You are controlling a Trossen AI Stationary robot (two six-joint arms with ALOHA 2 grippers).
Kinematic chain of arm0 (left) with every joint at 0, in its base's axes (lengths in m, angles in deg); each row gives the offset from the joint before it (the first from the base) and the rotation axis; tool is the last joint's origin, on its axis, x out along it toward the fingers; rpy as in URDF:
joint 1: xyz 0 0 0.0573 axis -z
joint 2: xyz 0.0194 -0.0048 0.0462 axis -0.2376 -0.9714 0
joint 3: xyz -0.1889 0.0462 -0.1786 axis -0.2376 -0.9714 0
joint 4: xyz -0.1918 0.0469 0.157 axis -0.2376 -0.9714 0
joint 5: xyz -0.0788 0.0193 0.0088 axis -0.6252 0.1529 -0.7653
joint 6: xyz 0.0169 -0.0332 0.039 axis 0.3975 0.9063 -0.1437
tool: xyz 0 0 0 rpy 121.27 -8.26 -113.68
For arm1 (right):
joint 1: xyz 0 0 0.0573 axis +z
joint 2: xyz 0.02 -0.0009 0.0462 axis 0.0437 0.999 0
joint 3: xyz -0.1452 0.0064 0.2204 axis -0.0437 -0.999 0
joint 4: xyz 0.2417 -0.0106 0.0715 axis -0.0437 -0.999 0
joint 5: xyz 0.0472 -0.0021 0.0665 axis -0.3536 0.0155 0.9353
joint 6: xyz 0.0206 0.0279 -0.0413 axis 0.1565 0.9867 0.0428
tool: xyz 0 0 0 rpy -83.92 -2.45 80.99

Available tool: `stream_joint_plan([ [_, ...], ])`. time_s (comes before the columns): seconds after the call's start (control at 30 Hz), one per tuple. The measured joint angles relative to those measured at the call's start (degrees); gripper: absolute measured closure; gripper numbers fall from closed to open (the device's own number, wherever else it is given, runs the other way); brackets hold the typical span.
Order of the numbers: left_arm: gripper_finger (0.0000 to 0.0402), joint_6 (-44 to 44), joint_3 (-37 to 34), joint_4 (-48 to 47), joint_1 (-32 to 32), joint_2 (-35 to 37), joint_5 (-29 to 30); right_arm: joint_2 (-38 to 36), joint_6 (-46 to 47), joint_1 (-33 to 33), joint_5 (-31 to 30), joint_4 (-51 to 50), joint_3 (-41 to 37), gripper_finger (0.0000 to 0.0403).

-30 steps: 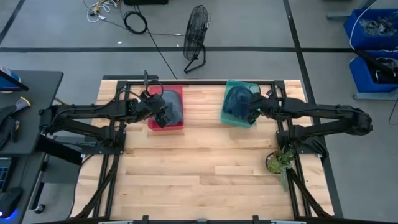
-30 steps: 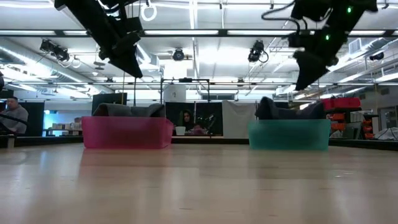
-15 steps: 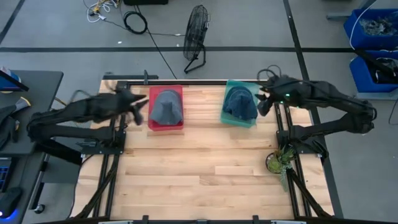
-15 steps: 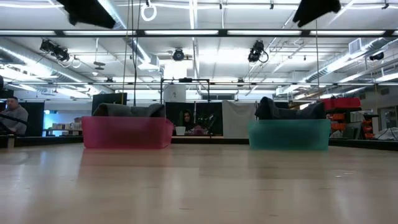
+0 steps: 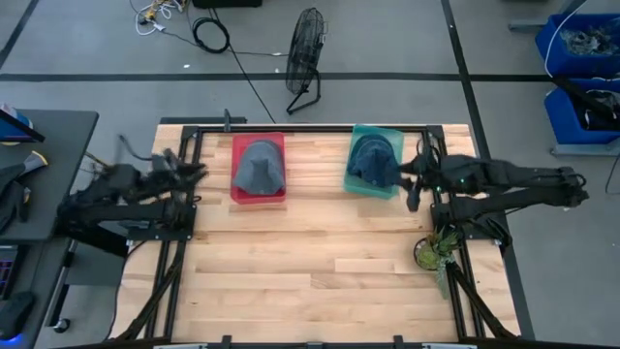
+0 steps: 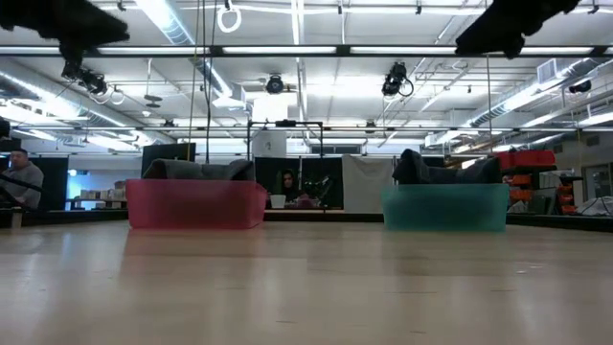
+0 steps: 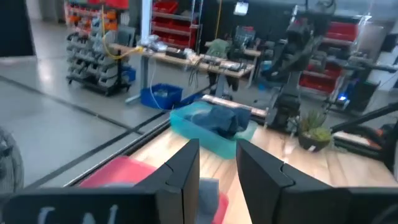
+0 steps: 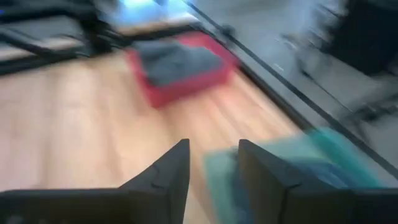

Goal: Pick & Place hat
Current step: Return to Home Position

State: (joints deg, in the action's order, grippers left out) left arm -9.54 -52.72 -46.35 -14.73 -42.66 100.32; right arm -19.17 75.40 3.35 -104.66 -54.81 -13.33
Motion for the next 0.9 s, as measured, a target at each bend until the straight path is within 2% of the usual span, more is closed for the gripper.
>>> stream_joint_plan([
  [0.07,0.0291,-0.5,-3.1,2.6,0.1,-0.3,-1.5,-3.1,-3.5,0.7,3.7,7.5,-5.4,0.027],
  [0.17,0.0291,-4.6,-6.8,13.7,0.1,-3.4,-3.3,-6.6,-9.4,1.0,9.3,18.0,-12.3,0.0279],
  [0.2,0.0291,-6.1,-8.1,14.8,0.1,-3.9,-3.9,-7.7,-11.3,1.1,10.8,20.9,-14.3,0.0283],
  [0.33,0.0291,-10.4,-9.4,24.0,0.1,-4.3,-3.9,-11.6,-15.2,1.1,16.0,28.2,-20.7,0.0296],
  [0.53,0.0291,-11.8,-9.5,23.9,0.1,-2.7,-4.4,-18.0,-15.3,1.0,21.1,34.4,-29.9,0.032],
  [0.7,0.0291,-13.5,-9.5,20.4,0.1,-1.6,-5.9,-23.0,-15.1,1.0,21.1,40.0,-36.1,0.0339],
  [0.9,0.0291,-13.0,-9.6,17.9,0.1,-1.6,-6.5,-27.0,-13.8,1.0,21.1,39.6,-38.7,0.0354],
])
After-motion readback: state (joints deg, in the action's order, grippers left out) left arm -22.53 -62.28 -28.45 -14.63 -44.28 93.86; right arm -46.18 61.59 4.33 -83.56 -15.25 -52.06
